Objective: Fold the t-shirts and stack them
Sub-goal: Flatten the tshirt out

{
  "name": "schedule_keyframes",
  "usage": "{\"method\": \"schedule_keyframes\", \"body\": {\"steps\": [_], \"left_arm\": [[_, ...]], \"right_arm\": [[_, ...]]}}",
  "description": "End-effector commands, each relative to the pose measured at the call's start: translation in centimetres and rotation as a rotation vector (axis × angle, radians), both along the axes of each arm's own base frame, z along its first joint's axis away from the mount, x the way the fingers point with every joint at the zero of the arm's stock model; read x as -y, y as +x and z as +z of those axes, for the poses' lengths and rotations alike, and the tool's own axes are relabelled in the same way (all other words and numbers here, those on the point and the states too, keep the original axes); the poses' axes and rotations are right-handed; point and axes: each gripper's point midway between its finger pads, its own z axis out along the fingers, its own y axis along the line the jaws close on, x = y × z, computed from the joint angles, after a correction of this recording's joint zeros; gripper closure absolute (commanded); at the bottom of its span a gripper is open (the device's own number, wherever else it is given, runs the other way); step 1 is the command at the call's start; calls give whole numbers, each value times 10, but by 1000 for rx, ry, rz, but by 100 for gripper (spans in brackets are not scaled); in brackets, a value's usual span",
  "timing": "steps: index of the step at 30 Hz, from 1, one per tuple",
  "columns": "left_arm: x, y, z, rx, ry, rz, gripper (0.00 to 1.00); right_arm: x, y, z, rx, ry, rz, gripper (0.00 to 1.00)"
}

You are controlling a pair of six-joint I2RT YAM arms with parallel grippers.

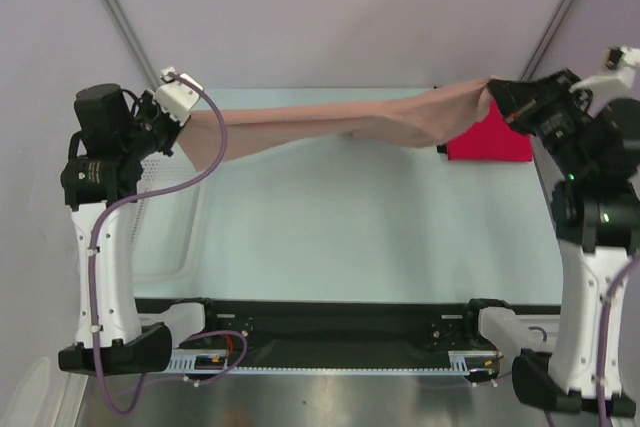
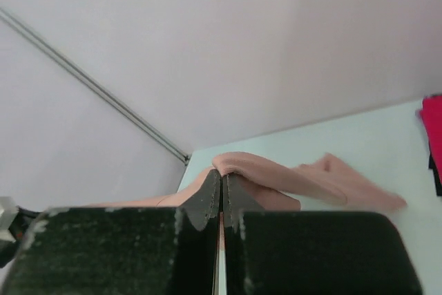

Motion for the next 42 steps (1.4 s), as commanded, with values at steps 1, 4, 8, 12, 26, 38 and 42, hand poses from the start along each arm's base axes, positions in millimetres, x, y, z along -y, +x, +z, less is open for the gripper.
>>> {"method": "schedule_keyframes", "body": {"steps": [1, 4, 8, 12, 26, 38, 42], "left_arm": [[12, -35, 16, -4, 14, -81, 100], [13, -37, 9, -37, 4, -86, 100], [8, -16, 4, -46, -12, -56, 100], [5, 28, 7, -59, -64, -32, 100], [-15, 157, 105, 191, -248, 115, 100], [7, 132, -18, -10, -96, -70, 100], [19, 110, -116, -207, 12, -170, 100]], "right_arm": [[11, -58, 38, 150, -42, -83, 100], [9, -71, 42, 161, -34, -77, 100], [11, -40, 43, 153, -32, -77, 100], [12, 39, 34, 103, 9, -54, 100], [9, 200, 108, 226, 164, 42, 100], [9, 169, -34, -62, 101, 10, 100], [8, 139, -143, -261, 120, -8, 100]]}}
